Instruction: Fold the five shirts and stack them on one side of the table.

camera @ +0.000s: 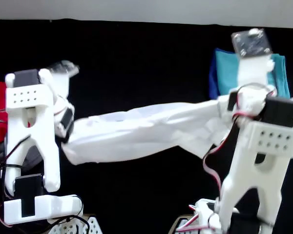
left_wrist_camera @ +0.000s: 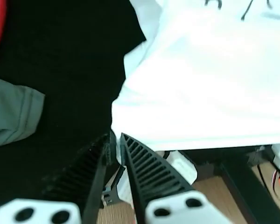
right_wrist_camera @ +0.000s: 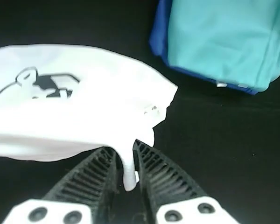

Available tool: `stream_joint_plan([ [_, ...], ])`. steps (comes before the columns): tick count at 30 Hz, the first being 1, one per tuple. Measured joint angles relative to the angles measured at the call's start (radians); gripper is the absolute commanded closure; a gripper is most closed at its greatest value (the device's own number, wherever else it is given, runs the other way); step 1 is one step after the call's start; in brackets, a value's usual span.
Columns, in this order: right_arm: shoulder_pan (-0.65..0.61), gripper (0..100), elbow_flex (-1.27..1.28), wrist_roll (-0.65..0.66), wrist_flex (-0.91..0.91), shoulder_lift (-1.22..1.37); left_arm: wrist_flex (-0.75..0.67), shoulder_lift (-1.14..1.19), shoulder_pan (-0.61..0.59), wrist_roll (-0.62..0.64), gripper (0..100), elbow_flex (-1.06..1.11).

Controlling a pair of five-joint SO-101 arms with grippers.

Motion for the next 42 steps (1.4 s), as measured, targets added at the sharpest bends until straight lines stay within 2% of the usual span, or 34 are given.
stream_joint_plan([
  [5, -0.005, 99.2, 0.345, 0.068, -0.087, -0.256, 0.0, 0.0, -0.012, -0.118, 99, 0.091],
  [10, 0.043, 99.2, 0.717, 0.13, -0.181, -0.482, 0.0, 0.0, -0.018, -0.189, 99, 0.157],
  [14, 0.069, 99.2, 0.898, 0.152, -0.215, -0.598, 0.0, 0.0, -0.018, -0.261, 99, 0.232],
  [20, 0.075, 99.2, 0.933, 0.152, -0.218, -0.66, -0.002, 0.0, -0.028, -0.362, 99, 0.213],
  [27, 0.075, 99.2, 0.941, 0.152, -0.218, -0.663, -0.002, 0.0, -0.028, -0.365, 97, -0.087],
  [33, 0.077, 99.2, 0.942, 0.152, -0.222, -0.664, 0.0, 0.0, -0.011, -0.334, 84, -0.316],
  [42, 0.1, 99.2, 0.945, 0.166, -0.184, -0.671, -0.028, 0.002, 0.198, -0.17, 84, -0.379],
])
